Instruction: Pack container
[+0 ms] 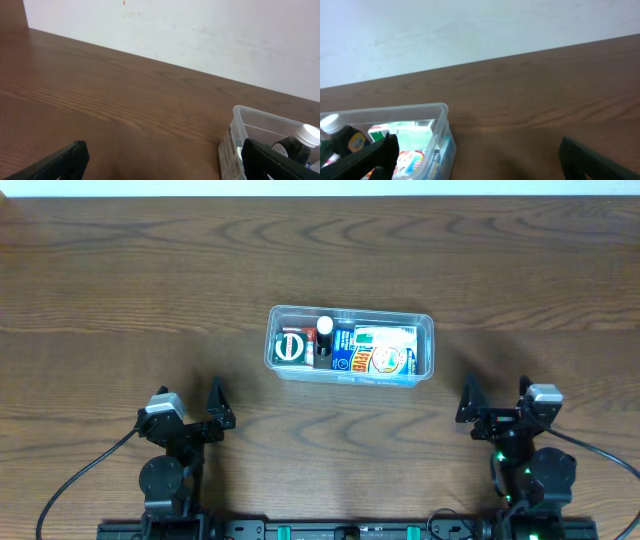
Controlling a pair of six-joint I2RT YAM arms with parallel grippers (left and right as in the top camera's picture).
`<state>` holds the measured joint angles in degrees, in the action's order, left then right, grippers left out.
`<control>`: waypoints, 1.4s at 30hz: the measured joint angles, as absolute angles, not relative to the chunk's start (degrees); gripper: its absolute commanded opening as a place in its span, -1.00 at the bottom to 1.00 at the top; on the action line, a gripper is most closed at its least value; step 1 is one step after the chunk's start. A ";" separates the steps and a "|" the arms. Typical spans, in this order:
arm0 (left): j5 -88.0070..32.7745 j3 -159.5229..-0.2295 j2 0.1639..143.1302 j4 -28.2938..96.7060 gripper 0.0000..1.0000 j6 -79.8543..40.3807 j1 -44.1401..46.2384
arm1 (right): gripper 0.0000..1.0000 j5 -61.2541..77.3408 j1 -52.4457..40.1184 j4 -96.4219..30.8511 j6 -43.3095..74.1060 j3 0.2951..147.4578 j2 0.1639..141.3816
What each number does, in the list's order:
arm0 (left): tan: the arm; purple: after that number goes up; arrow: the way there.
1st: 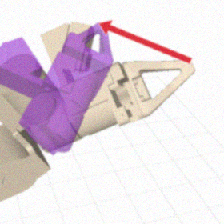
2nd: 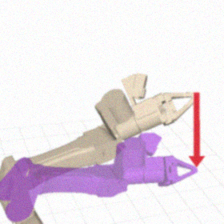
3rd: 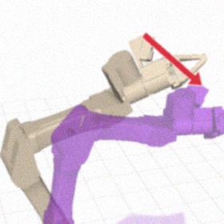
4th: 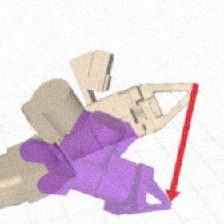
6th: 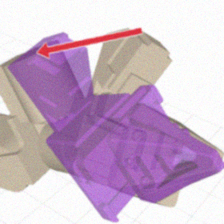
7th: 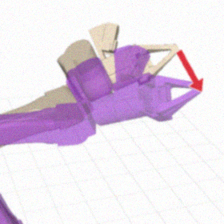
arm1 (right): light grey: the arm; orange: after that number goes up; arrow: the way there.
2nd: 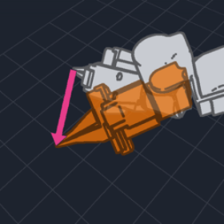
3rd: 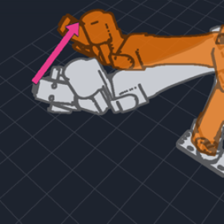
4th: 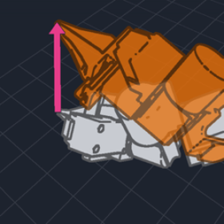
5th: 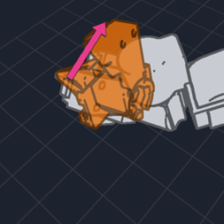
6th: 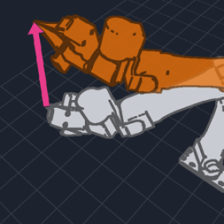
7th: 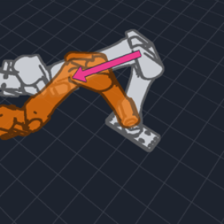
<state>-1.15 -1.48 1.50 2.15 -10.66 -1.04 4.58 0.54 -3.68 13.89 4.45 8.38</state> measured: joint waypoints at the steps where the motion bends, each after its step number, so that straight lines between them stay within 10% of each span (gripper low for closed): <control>1: -1.15 -1.48 1.50 2.15 0.96 -10.66 -1.04 | 0.98 4.58 0.54 -3.51 13.82 3.53 8.05; 42: -1.15 -1.48 1.50 2.15 0.96 -10.66 -1.04 | 0.99 3.88 0.54 -3.73 13.54 0.51 0.82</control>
<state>-1.15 -1.48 1.50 2.15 -10.66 -1.04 3.88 0.54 -3.73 13.54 0.51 0.82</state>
